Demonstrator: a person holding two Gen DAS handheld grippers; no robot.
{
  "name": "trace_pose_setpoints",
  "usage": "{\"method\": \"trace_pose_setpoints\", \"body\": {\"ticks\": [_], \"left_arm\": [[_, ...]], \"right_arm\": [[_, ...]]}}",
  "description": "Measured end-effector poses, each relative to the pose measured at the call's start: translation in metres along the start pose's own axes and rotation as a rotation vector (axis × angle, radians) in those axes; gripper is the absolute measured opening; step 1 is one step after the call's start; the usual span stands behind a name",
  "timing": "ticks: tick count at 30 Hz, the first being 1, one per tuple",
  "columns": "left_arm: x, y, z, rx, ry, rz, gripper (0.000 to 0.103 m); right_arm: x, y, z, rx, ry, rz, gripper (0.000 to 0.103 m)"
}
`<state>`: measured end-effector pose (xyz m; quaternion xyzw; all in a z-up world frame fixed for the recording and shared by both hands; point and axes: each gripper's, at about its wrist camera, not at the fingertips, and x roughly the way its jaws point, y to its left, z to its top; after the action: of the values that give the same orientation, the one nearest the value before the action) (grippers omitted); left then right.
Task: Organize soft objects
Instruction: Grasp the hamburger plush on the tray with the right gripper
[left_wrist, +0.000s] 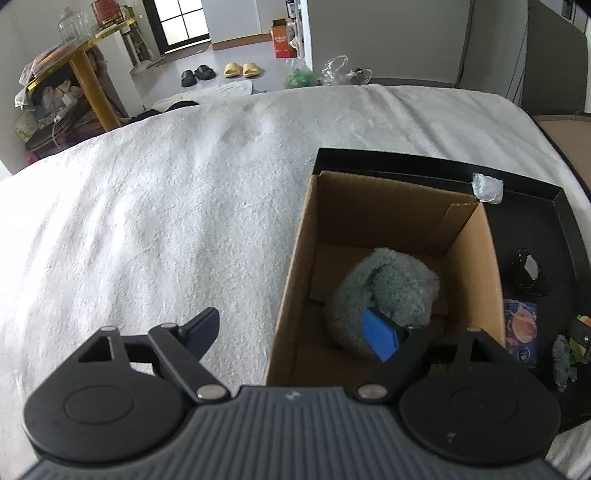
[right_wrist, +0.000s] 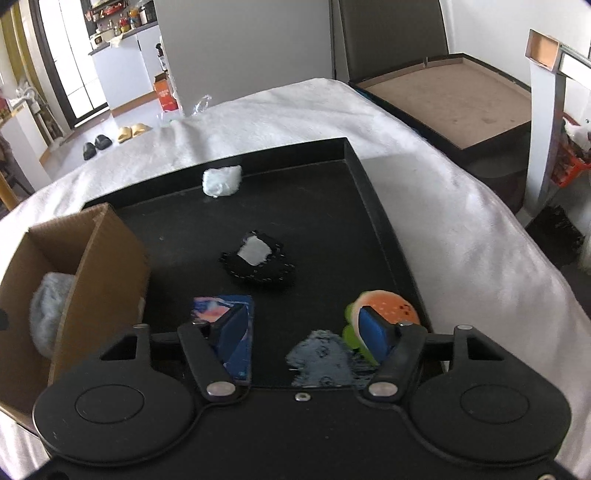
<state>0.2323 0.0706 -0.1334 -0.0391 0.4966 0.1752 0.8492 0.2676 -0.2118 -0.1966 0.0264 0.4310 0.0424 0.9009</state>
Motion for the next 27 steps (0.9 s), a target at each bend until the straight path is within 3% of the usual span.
{"method": "trace_pose_setpoints", "body": {"ticks": [5, 11, 15, 26, 27], "left_arm": [[0.004, -0.003, -0.002, 0.006, 0.017, 0.030, 0.084], [0.009, -0.013, -0.004, 0.032, 0.036, 0.046, 0.084], [0.010, -0.021, -0.005, 0.045, 0.032, 0.056, 0.084], [0.015, -0.031, -0.005, 0.045, 0.044, 0.064, 0.084], [0.015, -0.032, -0.005, 0.047, 0.044, 0.065, 0.084]], "right_arm": [[0.007, -0.010, 0.000, 0.022, 0.020, -0.005, 0.064], [0.016, -0.027, -0.001, 0.074, 0.052, -0.008, 0.056], [0.017, -0.033, -0.001, 0.080, 0.035, -0.054, 0.055], [0.040, -0.049, -0.008, 0.110, 0.115, -0.095, 0.049], [0.041, -0.048, -0.009, 0.101, 0.111, -0.102, 0.045]]}}
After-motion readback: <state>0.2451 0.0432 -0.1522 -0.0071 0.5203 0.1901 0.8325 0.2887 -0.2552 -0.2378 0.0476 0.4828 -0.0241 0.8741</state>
